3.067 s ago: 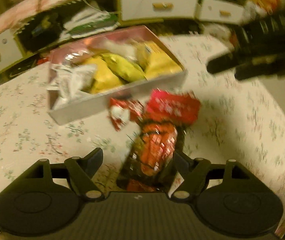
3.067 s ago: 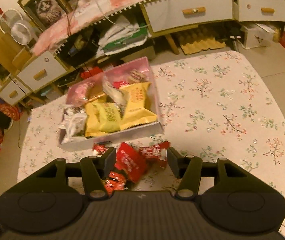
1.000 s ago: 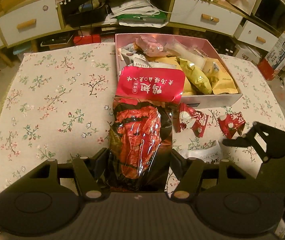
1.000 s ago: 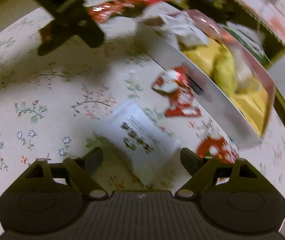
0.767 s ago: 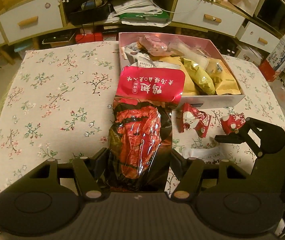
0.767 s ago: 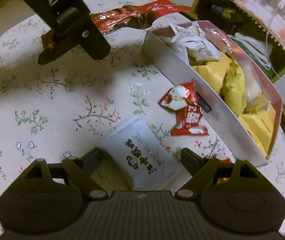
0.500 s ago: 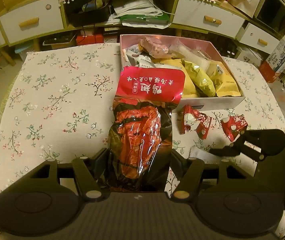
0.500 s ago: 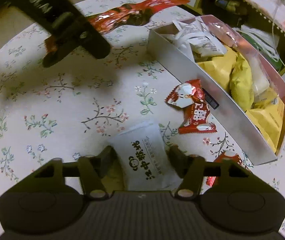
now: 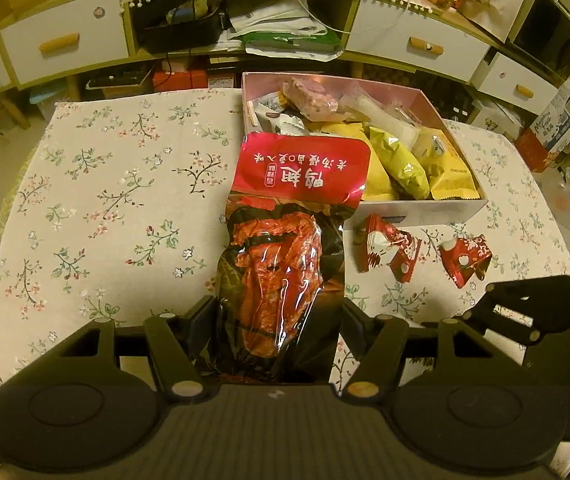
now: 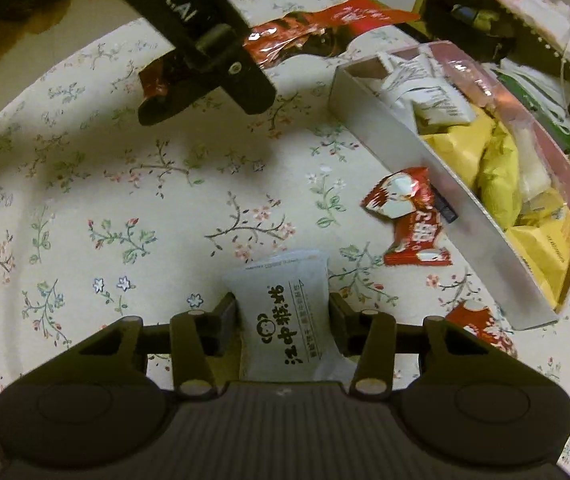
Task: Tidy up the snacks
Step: 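Lift both packets and carry them over the pink box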
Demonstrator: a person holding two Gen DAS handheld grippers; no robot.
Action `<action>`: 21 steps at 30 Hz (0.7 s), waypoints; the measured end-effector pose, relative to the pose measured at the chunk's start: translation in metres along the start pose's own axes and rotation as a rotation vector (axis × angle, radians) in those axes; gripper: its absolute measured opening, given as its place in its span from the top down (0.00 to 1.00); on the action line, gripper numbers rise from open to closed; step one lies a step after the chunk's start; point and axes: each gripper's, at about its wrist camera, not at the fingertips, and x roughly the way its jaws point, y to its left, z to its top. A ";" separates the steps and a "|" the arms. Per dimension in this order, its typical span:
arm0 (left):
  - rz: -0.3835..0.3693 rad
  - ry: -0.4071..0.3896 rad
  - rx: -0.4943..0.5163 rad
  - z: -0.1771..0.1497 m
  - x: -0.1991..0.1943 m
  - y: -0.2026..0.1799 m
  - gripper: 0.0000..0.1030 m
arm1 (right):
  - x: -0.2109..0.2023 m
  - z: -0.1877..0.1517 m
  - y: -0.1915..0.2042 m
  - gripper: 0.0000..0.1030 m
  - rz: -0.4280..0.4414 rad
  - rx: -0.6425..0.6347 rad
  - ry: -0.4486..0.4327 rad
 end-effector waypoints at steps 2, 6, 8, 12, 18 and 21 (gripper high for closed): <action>-0.002 -0.001 0.002 -0.001 0.000 -0.001 0.32 | -0.005 0.001 -0.005 0.58 -0.010 0.021 -0.013; 0.000 -0.007 0.005 -0.001 -0.001 -0.003 0.32 | -0.015 0.003 -0.012 0.58 -0.025 0.054 -0.046; -0.001 -0.014 0.002 0.000 -0.003 -0.003 0.32 | -0.020 0.004 -0.015 0.58 -0.030 0.067 -0.064; -0.003 -0.038 -0.012 0.002 -0.008 -0.003 0.32 | -0.034 0.005 -0.024 0.58 -0.042 0.100 -0.108; -0.015 -0.073 -0.037 0.008 -0.016 -0.004 0.32 | -0.062 0.010 -0.046 0.58 -0.083 0.209 -0.207; -0.021 -0.091 -0.047 0.012 -0.021 -0.007 0.32 | -0.073 0.011 -0.059 0.58 -0.117 0.271 -0.249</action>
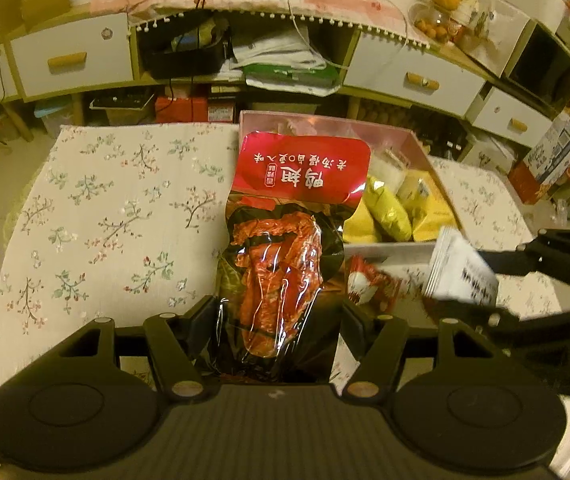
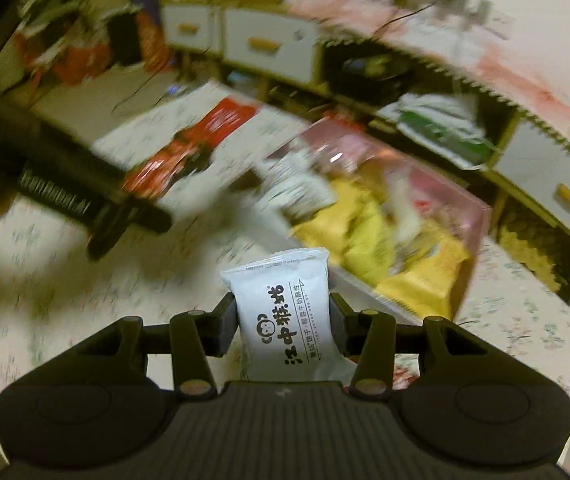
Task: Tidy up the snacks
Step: 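Lift both packets and carry them over the pink box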
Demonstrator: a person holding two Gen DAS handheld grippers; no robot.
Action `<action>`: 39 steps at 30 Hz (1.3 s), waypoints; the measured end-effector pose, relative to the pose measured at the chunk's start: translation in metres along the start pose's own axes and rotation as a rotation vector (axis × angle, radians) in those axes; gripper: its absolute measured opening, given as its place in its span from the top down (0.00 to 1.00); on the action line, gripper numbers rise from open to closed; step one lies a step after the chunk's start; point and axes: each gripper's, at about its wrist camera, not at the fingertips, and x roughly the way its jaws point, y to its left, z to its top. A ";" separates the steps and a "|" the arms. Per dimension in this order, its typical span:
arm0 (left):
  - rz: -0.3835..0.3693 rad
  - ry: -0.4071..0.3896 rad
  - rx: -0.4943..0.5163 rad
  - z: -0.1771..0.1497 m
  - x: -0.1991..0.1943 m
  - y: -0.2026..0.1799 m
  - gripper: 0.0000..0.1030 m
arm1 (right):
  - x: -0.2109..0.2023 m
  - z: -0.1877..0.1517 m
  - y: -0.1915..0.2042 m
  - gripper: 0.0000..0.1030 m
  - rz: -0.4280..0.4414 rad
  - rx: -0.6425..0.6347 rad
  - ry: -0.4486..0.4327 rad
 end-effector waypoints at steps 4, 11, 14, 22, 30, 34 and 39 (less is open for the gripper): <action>-0.013 -0.032 -0.034 0.010 -0.006 0.000 0.32 | -0.006 0.005 -0.018 0.58 -0.043 0.085 -0.042; -0.005 -0.079 -0.095 0.035 -0.002 0.006 0.32 | -0.016 0.017 -0.068 0.58 -0.118 0.282 -0.134; -0.013 -0.085 -0.097 0.044 0.006 0.000 0.32 | -0.009 0.018 -0.081 0.58 -0.142 0.319 -0.134; 0.001 -0.084 0.008 0.066 0.039 -0.047 0.32 | 0.005 0.026 -0.104 0.58 -0.141 0.407 -0.127; -0.096 -0.058 0.025 0.078 0.079 -0.072 0.32 | 0.020 0.029 -0.117 0.58 -0.080 0.503 -0.110; -0.137 -0.037 0.000 0.076 0.099 -0.067 0.31 | 0.032 0.026 -0.124 0.58 -0.068 0.546 -0.100; -0.125 -0.055 -0.050 0.076 0.108 -0.047 0.29 | 0.049 0.025 -0.128 0.58 -0.040 0.599 -0.100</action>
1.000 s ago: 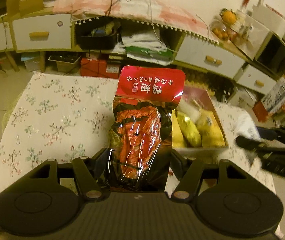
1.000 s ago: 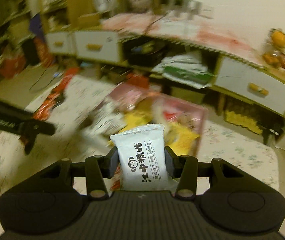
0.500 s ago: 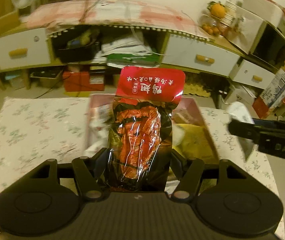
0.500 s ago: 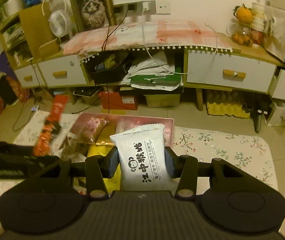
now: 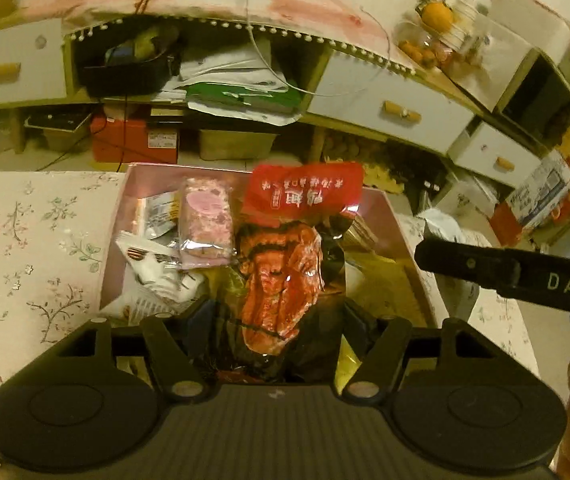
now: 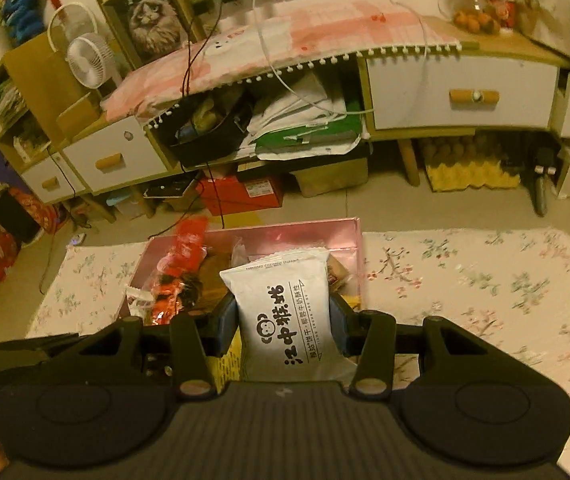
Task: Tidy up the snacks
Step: 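Lift both packets and carry them over the pink box, then lower both packets into the box and open both tools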
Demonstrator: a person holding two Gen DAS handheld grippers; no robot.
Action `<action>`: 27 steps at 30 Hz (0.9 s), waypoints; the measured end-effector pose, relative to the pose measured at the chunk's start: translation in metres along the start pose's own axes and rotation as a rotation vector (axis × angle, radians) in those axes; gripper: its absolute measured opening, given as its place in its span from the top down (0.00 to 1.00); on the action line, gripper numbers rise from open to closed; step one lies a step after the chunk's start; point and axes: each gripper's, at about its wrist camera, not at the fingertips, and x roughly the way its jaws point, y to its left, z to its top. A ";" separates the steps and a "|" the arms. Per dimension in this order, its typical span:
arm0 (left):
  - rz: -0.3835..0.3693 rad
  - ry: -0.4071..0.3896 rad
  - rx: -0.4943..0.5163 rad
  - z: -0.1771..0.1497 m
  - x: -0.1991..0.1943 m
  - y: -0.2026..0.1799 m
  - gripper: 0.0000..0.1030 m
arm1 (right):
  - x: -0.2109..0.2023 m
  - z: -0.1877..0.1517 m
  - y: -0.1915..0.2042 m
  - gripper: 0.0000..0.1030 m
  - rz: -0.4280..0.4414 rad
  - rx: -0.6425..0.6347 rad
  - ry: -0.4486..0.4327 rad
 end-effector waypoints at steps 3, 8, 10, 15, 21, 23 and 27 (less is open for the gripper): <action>-0.011 -0.018 0.007 -0.001 0.001 0.003 0.28 | 0.007 0.000 0.001 0.58 0.026 0.029 -0.002; 0.000 -0.028 0.030 -0.003 -0.002 -0.005 0.27 | 0.010 0.001 0.002 0.58 0.055 0.070 -0.021; -0.001 -0.024 0.022 -0.002 -0.003 -0.004 0.26 | 0.009 0.003 -0.001 0.58 0.054 0.087 -0.037; 0.002 -0.069 0.012 0.005 -0.010 0.003 0.16 | 0.011 0.005 -0.011 0.58 0.034 0.099 -0.049; 0.010 -0.097 -0.034 0.012 -0.017 0.009 0.15 | 0.016 0.006 -0.010 0.57 0.040 0.127 -0.077; 0.019 -0.102 -0.037 0.012 -0.018 0.010 0.15 | 0.016 0.008 -0.006 0.54 0.063 0.130 -0.104; 0.028 -0.106 -0.043 0.012 -0.020 0.013 0.15 | 0.016 0.008 -0.001 0.38 0.026 0.099 -0.121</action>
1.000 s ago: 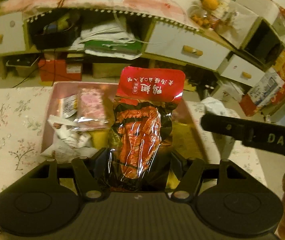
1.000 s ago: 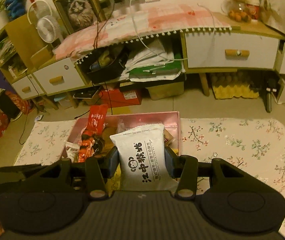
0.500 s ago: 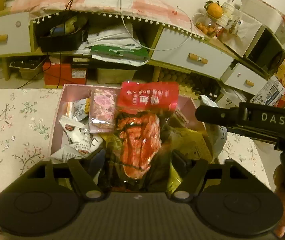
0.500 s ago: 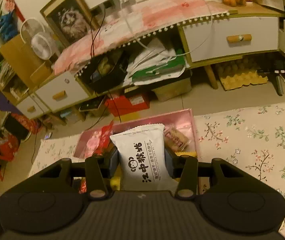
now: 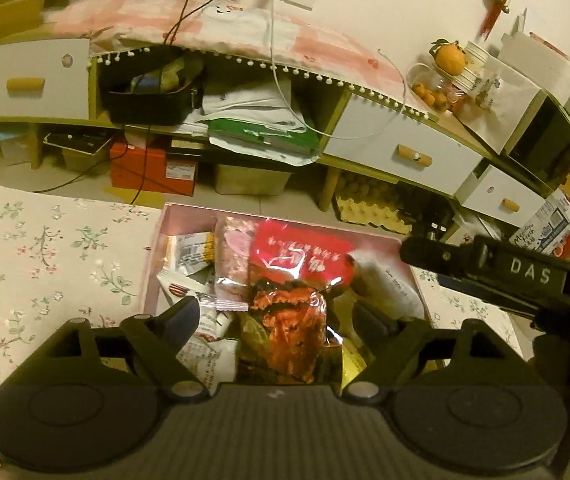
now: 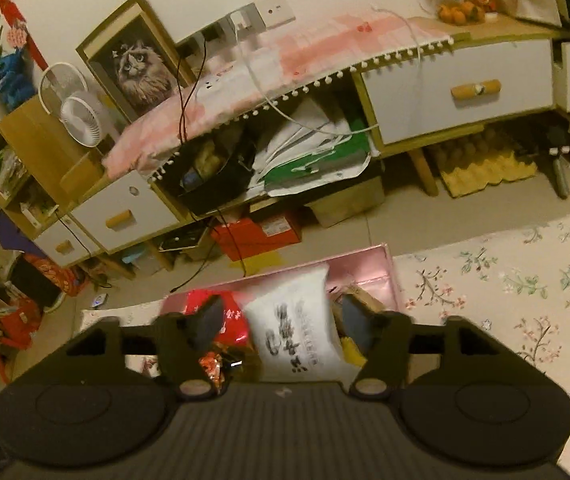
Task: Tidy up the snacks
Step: 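Lower both packets into the box and open both tools, then move both open tools back to the last two small red packets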
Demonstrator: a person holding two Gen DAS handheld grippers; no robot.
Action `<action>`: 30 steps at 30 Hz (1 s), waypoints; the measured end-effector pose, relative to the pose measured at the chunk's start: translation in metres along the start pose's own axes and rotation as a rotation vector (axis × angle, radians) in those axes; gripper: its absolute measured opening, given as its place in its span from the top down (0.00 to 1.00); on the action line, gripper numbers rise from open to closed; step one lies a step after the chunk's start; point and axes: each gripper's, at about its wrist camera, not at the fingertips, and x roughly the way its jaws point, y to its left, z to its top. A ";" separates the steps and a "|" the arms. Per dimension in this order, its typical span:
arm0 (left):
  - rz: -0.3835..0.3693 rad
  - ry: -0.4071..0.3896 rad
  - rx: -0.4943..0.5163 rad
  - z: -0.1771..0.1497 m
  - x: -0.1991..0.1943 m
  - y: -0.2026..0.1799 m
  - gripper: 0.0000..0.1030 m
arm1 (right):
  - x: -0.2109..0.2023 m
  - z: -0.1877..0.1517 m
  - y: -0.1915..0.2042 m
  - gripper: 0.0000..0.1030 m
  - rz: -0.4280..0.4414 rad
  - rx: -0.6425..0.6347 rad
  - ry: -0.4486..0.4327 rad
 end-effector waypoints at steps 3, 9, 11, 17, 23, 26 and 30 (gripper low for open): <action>0.002 -0.005 -0.009 0.002 -0.004 0.003 0.15 | -0.004 0.001 -0.009 0.38 -0.022 0.023 -0.004; 0.019 -0.005 0.012 0.002 -0.015 0.000 0.15 | -0.014 0.003 -0.017 0.38 -0.025 0.057 0.007; 0.038 0.001 0.038 0.002 -0.021 -0.005 0.15 | -0.021 0.005 -0.016 0.38 -0.016 0.062 0.008; 0.063 -0.004 0.103 -0.008 -0.058 -0.015 0.15 | -0.046 0.007 0.001 0.38 -0.041 0.029 0.041; 0.061 0.030 0.091 -0.038 -0.084 -0.015 0.15 | -0.080 -0.014 0.021 0.36 -0.092 -0.057 0.091; 0.077 0.054 0.091 -0.050 -0.089 -0.018 0.15 | -0.093 -0.028 0.025 0.23 -0.094 -0.068 0.101; 0.108 0.058 0.130 -0.064 -0.097 -0.026 0.14 | -0.101 -0.041 0.030 0.20 -0.112 -0.080 0.139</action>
